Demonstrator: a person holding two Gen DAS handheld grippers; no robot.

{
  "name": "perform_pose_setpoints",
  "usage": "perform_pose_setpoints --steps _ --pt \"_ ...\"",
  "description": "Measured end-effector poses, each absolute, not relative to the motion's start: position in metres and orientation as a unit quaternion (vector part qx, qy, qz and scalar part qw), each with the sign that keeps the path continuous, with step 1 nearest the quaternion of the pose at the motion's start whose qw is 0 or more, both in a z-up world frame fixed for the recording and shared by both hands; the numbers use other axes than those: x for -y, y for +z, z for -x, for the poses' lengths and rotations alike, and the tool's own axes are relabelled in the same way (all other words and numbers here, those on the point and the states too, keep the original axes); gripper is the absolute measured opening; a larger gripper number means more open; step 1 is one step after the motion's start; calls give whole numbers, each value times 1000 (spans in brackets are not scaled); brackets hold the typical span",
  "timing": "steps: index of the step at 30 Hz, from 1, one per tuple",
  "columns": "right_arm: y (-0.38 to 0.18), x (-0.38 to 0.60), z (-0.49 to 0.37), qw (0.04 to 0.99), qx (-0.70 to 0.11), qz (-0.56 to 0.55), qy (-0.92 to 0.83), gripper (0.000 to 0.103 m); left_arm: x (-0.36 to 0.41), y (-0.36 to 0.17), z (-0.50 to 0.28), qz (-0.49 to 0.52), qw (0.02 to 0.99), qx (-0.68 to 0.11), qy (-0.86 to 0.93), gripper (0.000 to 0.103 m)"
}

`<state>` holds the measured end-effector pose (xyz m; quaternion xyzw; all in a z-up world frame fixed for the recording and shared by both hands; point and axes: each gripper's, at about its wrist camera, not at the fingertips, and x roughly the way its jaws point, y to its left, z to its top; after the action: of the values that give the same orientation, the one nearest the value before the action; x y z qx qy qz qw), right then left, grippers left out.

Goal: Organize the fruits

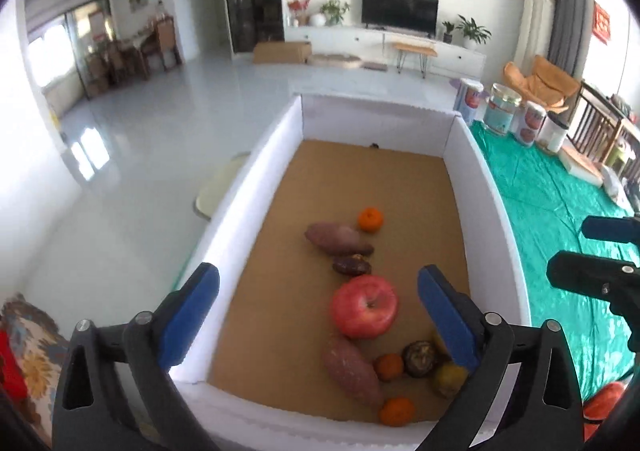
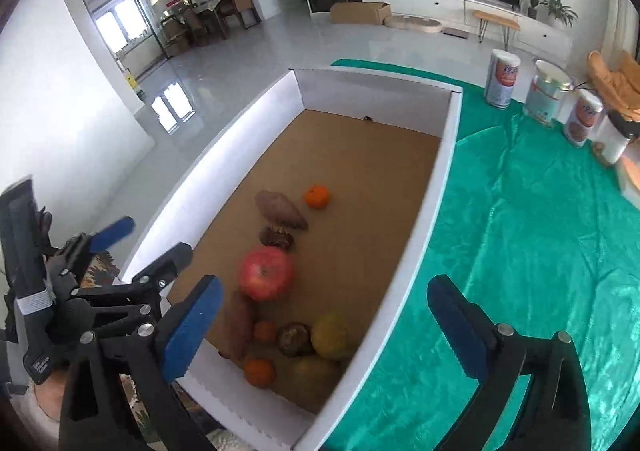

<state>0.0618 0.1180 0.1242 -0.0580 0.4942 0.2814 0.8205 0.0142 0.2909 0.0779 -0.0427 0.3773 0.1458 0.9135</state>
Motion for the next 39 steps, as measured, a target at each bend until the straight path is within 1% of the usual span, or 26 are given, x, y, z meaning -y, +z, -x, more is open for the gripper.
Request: perform_pose_setpoints --steps 2,5,8,10,14,31,39 --pt "135 -110 -43 815 -505 53 278 101 -284 88 3 52 919 -367 133 103" --pt "138 -100 -29 804 -525 38 275 101 -283 91 18 64 916 -374 128 103" --pt "136 -95 -14 804 -531 25 265 101 -285 88 23 39 903 -399 158 102" --pt "133 -101 -13 811 -527 35 252 101 -288 86 23 22 894 -410 179 102" --pt "137 -117 0 822 -514 72 234 101 -302 81 26 39 884 -422 196 102" --pt "130 -142 -2 816 -518 83 243 101 -321 81 26 50 880 -424 207 102" --pt "132 -146 1 820 -513 83 242 101 -319 91 29 52 881 -427 197 102"
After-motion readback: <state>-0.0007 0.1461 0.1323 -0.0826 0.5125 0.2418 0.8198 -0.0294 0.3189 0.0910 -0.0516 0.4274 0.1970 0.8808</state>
